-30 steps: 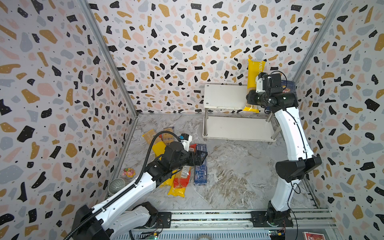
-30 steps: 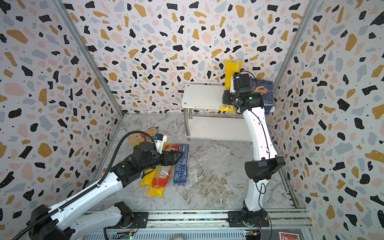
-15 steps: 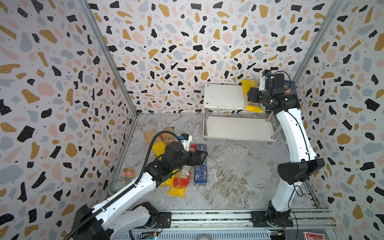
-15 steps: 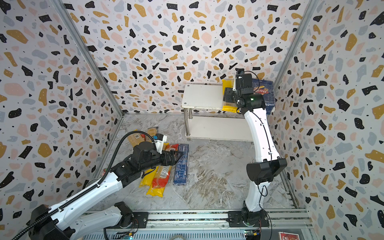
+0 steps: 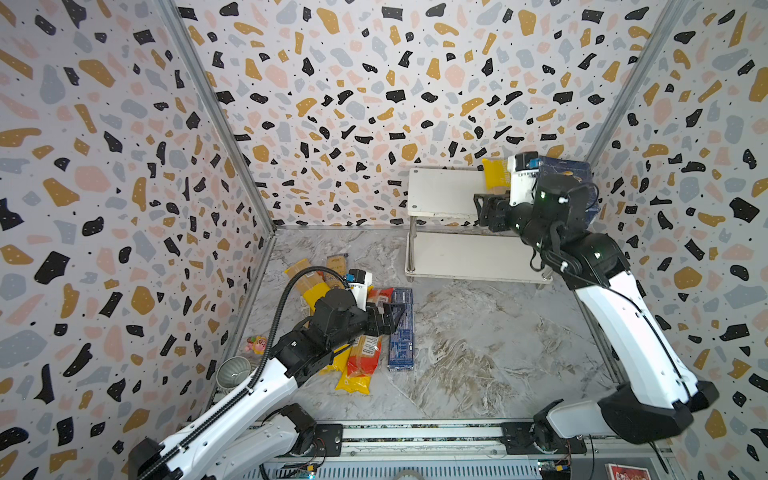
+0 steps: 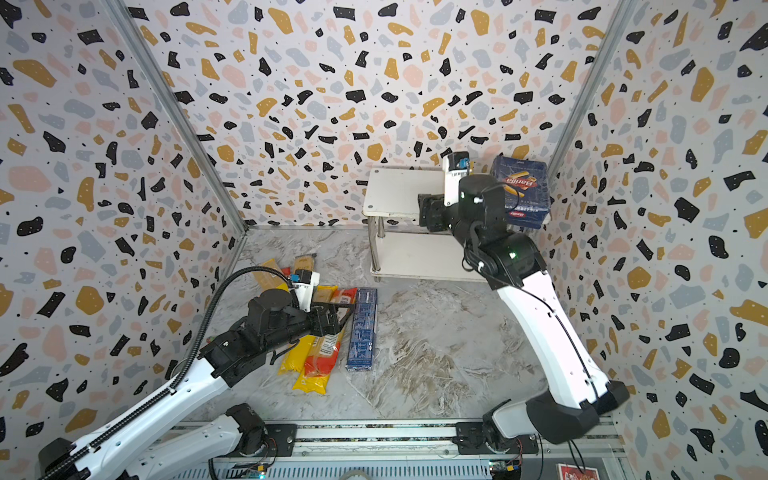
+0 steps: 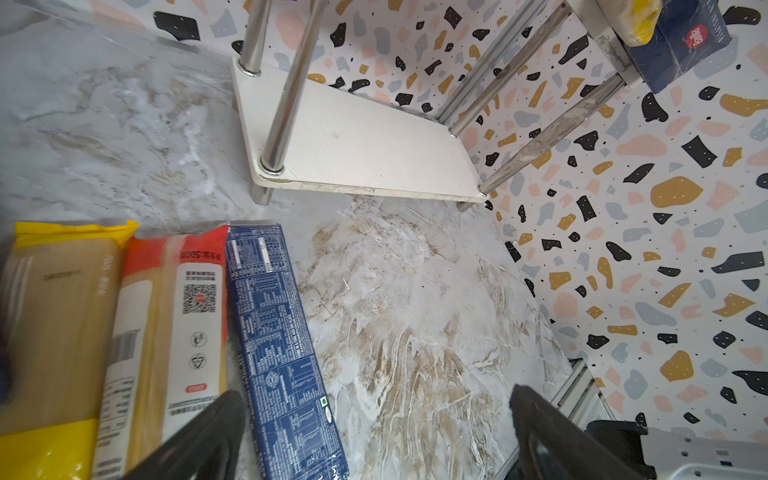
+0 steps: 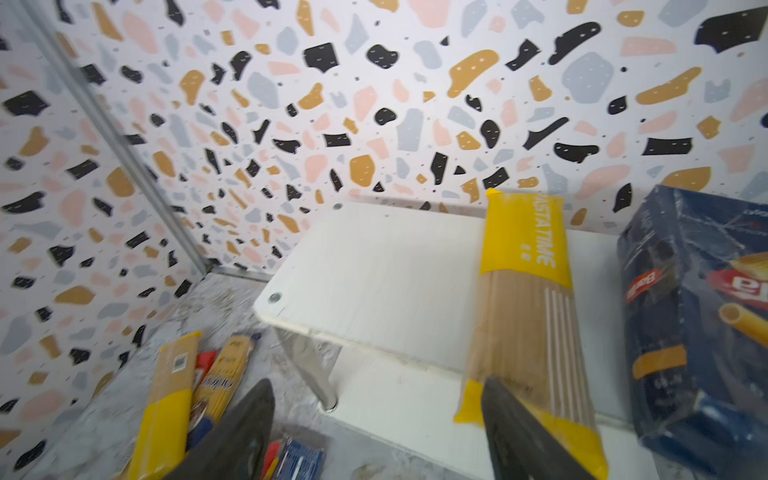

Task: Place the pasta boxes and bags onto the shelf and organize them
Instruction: 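Lower the right gripper to the long blue spaghetti box on the table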

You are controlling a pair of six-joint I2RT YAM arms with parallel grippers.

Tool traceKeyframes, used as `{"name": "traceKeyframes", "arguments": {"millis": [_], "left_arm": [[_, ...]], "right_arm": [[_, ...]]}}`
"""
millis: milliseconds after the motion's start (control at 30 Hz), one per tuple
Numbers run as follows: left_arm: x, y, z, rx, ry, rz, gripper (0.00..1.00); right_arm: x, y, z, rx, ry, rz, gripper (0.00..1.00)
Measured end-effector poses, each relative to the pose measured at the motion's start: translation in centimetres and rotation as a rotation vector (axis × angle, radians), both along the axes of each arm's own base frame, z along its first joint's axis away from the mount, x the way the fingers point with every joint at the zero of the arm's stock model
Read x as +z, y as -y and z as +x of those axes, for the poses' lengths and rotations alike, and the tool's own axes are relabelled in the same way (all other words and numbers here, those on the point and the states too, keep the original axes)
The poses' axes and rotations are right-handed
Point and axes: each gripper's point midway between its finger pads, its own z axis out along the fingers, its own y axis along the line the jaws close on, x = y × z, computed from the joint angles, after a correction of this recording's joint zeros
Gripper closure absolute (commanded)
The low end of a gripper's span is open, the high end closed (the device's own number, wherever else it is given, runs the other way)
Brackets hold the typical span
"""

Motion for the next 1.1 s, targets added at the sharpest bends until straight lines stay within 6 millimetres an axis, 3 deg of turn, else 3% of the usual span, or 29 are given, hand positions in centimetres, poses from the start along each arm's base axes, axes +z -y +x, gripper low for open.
{"name": "traceKeyframes", "arguments": {"millis": [100, 167, 333, 433, 533, 767, 967, 1100], "left_arm": [[0.6, -1.3, -0.8, 0.027, 0.023, -0.003, 0.0], [0.2, -2.4, -1.5, 0.051, 0.025, 0.004, 0.0], [-1.5, -4.8, -3.1, 0.107, -0.006, 0.035, 0.01], [-1.5, -5.9, -3.8, 0.138, -0.008, 0.032, 0.01], [-1.2, -6.8, -4.4, 0.161, -0.001, 0.02, 0.0], [-1.2, -8.7, -5.7, 0.213, -0.005, 0.004, 0.01], [-1.7, -9.6, -6.3, 0.229, -0.016, 0.02, 0.01], [-2.0, -10.1, -6.6, 0.242, -0.03, 0.047, 0.0]], "right_arm": [[-2.5, -1.8, -3.8, 0.077, -0.018, 0.001, 0.18], [-5.7, -2.9, -5.6, 0.117, -0.062, -0.012, 0.17], [-17.1, -5.9, -8.8, 0.184, -0.251, -0.11, 0.14], [-24.1, -7.4, -10.7, 0.211, -0.374, -0.194, 0.11], [-28.8, -8.5, -12.0, 0.225, -0.453, -0.247, 0.09], [-34.7, -11.4, -12.0, 0.221, -0.546, -0.266, 0.0], [-39.8, -13.8, -11.7, 0.222, -0.634, -0.326, 0.01], [-41.8, -15.5, -11.8, 0.232, -0.671, -0.343, 0.01]]}}
